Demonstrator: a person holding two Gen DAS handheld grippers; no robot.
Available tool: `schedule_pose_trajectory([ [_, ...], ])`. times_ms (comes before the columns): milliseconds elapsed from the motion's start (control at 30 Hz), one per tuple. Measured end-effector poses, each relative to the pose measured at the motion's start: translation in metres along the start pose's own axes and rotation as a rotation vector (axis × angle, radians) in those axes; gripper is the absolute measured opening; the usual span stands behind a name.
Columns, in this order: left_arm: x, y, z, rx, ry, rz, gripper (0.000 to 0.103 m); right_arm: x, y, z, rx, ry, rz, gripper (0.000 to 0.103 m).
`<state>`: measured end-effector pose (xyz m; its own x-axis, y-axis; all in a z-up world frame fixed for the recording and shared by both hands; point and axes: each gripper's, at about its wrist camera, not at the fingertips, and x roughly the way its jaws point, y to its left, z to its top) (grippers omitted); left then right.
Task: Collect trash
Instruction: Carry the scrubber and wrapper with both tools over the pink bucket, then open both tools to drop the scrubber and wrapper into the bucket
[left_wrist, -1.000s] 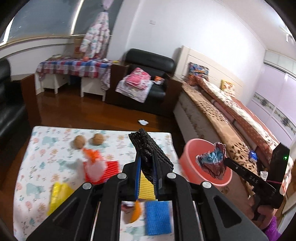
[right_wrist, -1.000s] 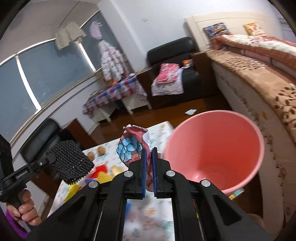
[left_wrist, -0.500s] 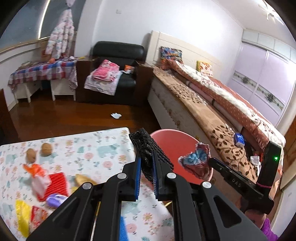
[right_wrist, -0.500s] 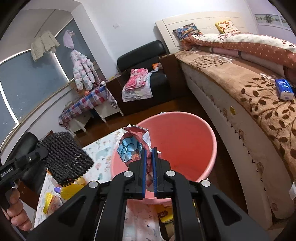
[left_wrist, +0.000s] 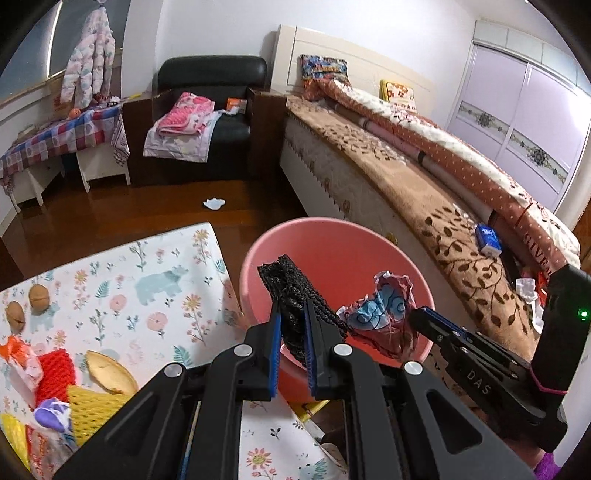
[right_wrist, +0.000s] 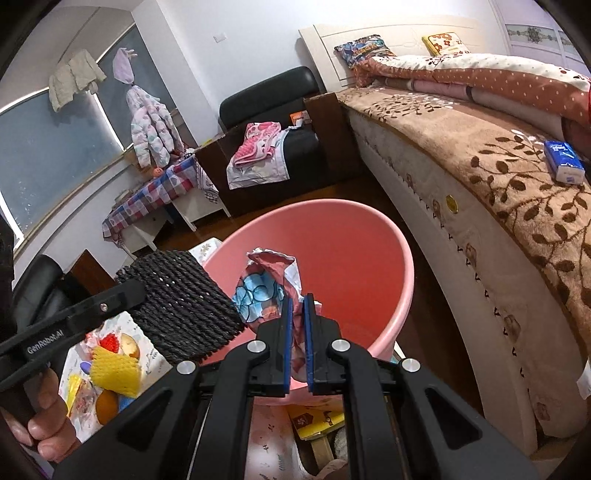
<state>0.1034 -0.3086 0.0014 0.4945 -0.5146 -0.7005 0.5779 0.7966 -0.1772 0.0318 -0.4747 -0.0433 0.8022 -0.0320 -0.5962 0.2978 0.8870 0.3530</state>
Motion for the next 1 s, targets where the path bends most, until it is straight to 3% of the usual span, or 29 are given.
schedule_pose_trajectory([
  [200, 0.009, 0.004, -0.007, -0.016, 0.023, 0.01, 0.02, 0.003, 0.002, -0.001, -0.004, 0.012, -0.014, 0.007],
  [367, 0.005, 0.008, -0.009, -0.028, 0.017, 0.014, 0.037, 0.003, 0.004, 0.0, 0.004, 0.004, -0.014, 0.03],
  [667, -0.021, 0.014, -0.01, -0.042, -0.022, 0.022, 0.038, -0.016, 0.014, -0.003, -0.017, -0.027, -0.002, 0.031],
  [1000, -0.083, 0.043, -0.022, -0.078, -0.101, 0.074, 0.047, -0.046, 0.048, -0.017, -0.067, -0.054, 0.042, 0.031],
])
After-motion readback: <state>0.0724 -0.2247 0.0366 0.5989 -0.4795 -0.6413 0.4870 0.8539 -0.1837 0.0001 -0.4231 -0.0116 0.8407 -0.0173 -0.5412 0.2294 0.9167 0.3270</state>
